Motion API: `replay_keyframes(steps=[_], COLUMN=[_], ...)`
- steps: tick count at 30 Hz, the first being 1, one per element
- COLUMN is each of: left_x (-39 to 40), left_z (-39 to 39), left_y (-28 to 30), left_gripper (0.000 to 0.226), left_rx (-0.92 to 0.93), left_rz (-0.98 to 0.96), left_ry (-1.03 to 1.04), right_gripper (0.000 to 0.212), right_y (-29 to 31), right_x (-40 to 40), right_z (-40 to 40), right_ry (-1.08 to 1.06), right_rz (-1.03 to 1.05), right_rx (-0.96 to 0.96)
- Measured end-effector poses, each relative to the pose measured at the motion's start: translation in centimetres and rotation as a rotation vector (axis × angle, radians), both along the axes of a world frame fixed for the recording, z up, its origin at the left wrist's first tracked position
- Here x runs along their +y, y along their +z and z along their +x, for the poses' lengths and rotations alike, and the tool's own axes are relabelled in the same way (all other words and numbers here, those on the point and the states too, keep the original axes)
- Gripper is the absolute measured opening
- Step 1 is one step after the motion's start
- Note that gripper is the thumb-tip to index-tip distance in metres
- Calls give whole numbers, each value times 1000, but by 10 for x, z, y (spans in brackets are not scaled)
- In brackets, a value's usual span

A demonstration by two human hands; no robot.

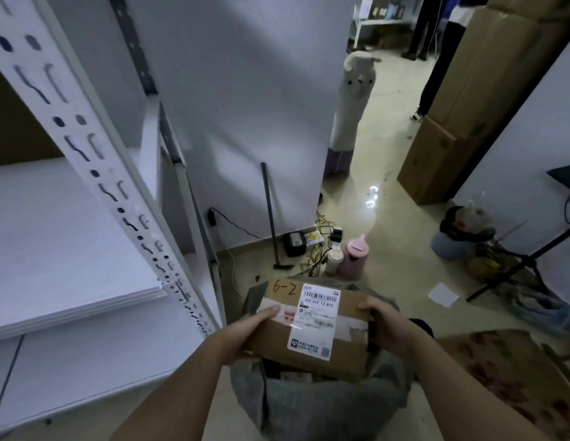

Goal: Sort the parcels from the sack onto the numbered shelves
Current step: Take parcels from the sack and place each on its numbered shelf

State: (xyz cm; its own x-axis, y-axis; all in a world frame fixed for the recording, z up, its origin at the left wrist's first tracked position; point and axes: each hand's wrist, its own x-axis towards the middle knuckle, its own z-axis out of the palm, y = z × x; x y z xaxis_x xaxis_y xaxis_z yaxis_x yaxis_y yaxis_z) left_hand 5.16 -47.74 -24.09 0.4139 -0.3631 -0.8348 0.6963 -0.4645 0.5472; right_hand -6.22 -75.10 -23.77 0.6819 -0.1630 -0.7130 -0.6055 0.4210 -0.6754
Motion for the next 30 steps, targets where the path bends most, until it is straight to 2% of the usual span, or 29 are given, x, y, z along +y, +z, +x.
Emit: replay_keyframes(steps=[4, 8, 11, 14, 18, 22, 25, 30], left_x=[0, 0, 6, 11, 23, 51, 81, 141], left_z=[-16, -40, -58, -81, -107, -129, -137, -147], left_y=[11, 25, 33, 52, 68, 89, 102, 121], left_gripper=[85, 73, 77, 49, 82, 99, 89, 77], left_rx=[-148, -271, -292, -234, -192, -275, -337, -424], left_rz=[-60, -86, -86, -103, -226, -196, -177, -127], left_ry=[153, 274, 318, 377, 560, 736, 820, 929], right_gripper=[37, 57, 54, 46, 45, 51, 41, 45], right_y=[5, 9, 17, 33, 50, 64, 75, 97], right_x=[21, 41, 49, 61, 80, 114, 144, 207], right_z=[1, -2, -8, -16, -25, -28, -26, -17], right_ry=[-130, -105, -100, -89, -24, 51, 96, 172], right_rz=[42, 17, -47, -120, -166, -178, -154, -156], right_rx=[11, 33, -16, -130, -192, -236, -289, -347])
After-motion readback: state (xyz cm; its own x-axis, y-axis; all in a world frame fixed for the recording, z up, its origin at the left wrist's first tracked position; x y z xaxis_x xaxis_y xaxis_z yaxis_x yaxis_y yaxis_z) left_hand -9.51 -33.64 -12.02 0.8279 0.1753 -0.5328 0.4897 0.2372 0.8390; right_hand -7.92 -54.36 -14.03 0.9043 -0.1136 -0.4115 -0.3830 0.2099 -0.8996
